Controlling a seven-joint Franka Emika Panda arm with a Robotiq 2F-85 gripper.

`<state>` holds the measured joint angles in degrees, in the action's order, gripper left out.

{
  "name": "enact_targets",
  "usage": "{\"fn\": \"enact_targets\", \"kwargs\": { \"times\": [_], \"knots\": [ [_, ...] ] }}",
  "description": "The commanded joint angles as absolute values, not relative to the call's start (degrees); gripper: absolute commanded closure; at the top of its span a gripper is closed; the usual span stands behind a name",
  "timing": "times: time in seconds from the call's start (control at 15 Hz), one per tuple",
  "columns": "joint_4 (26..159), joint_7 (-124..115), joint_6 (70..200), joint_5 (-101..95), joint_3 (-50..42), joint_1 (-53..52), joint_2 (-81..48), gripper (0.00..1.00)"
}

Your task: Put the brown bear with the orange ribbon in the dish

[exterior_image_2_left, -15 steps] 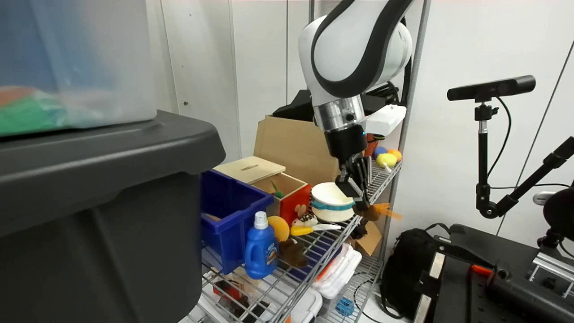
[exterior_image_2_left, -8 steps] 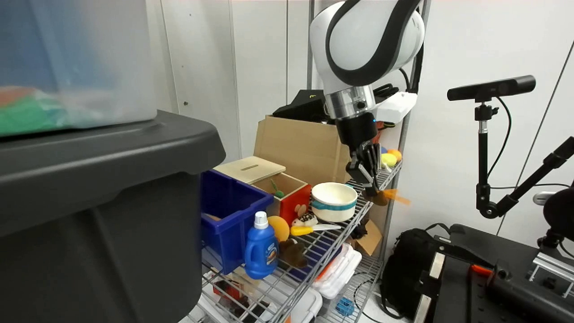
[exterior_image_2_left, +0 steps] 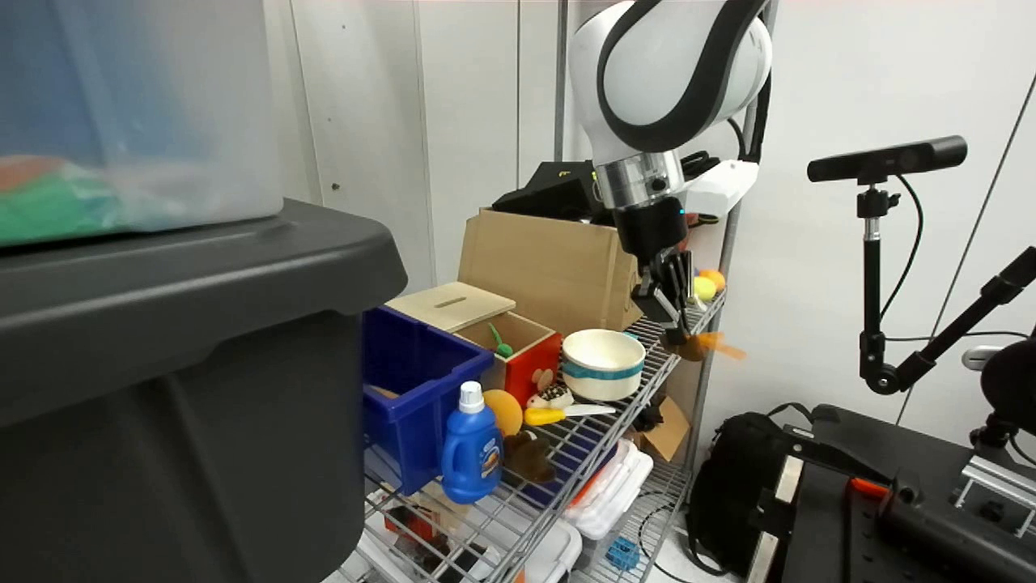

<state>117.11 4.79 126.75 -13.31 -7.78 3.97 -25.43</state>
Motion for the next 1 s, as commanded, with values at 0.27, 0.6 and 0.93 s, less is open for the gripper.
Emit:
{"fn": "enact_targets", "kwargs": {
  "times": [0.27,0.6,0.93],
  "knots": [
    [112.5,5.0,122.3,-15.9,-8.5,4.8,-26.9,0.97],
    [109.1,5.3,119.8,-16.6,-8.6,5.0,-28.2,0.97],
    [106.9,5.1,120.7,-19.4,-9.3,5.0,-29.4,0.97]
  ]
}}
